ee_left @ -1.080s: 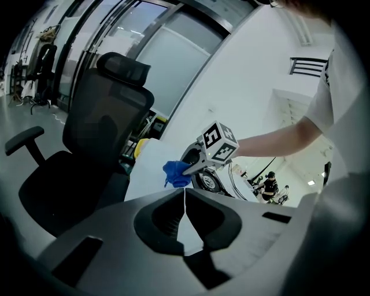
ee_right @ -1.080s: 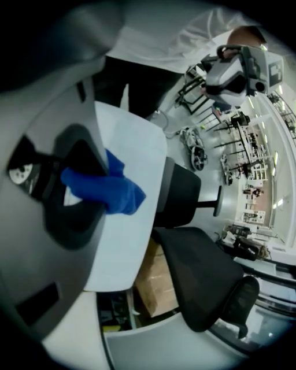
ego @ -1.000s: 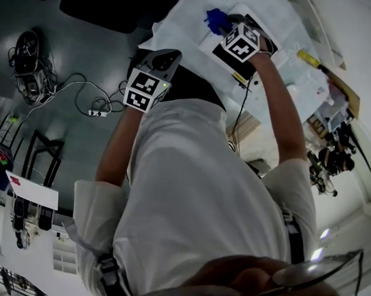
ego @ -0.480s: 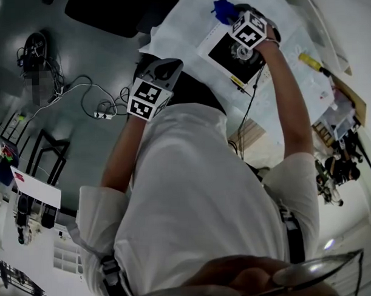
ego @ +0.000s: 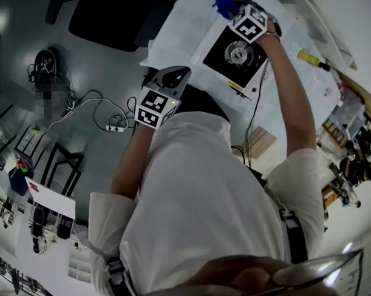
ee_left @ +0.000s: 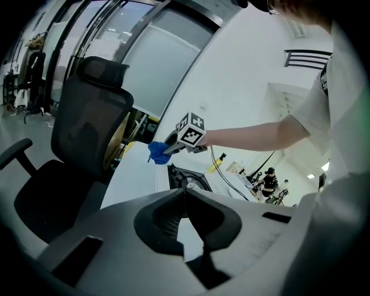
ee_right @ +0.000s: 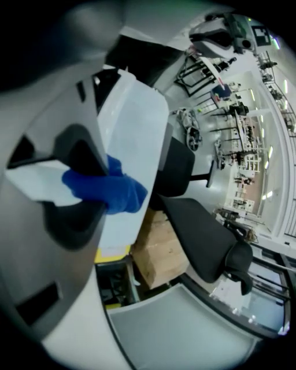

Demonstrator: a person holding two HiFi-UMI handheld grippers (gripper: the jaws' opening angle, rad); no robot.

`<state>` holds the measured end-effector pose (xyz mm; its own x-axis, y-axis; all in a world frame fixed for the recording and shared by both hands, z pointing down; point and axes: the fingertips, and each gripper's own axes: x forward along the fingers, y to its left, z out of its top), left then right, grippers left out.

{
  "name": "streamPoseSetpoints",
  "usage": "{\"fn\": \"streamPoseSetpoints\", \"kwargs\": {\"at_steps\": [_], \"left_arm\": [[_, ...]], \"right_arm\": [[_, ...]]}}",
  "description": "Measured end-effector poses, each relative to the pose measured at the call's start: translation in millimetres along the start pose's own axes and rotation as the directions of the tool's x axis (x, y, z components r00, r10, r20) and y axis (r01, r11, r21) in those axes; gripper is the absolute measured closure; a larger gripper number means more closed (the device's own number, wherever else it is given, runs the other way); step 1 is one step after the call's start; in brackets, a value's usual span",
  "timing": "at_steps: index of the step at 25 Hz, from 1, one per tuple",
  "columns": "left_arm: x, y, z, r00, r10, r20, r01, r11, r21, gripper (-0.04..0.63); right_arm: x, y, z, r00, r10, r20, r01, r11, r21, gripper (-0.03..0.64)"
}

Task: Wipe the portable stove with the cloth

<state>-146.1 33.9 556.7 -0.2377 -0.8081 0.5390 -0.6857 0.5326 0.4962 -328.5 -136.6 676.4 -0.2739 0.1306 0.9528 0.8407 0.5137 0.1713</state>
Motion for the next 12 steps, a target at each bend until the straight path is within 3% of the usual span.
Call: {"fn": "streamPoseSetpoints", "kwargs": {"at_steps": [7, 12], "left_arm": [[11, -5, -1, 0.999, -0.007, -0.036, 0.008, 1.0, 0.02, 0.558], [10, -7, -7, 0.997, 0.01, -0.072, -0.007, 0.999, 0.039, 0.558]], "right_arm": [[-43, -44, -5, 0.991, -0.051, 0.121, 0.045, 0.998, 0.047, 0.476], [-19, -47, -26, 0.985, -0.001, 0.171, -0.019, 0.993, 0.117, 0.476]]}}
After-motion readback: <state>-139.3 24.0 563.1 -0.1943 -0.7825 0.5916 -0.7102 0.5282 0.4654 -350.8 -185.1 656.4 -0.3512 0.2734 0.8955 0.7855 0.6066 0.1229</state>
